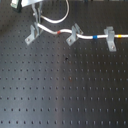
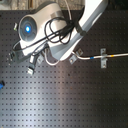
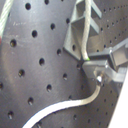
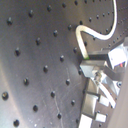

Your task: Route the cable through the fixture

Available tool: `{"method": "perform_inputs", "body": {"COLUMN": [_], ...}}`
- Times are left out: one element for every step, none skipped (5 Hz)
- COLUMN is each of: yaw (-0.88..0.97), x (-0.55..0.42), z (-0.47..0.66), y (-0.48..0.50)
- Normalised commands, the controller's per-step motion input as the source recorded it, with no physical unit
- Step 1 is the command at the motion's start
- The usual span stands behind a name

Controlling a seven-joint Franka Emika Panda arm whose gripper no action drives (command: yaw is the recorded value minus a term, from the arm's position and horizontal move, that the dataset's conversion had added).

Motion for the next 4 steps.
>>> {"method": "perform_inputs", "body": {"yaw": [0.02, 0.03, 0.14, 0.23], "x": [-0.001, 0.034, 0.053, -0.001], "z": [-0.24, -0.39, -0.34, -0.08], "y": [0.0, -0.104, -0.146, -0.001]}}
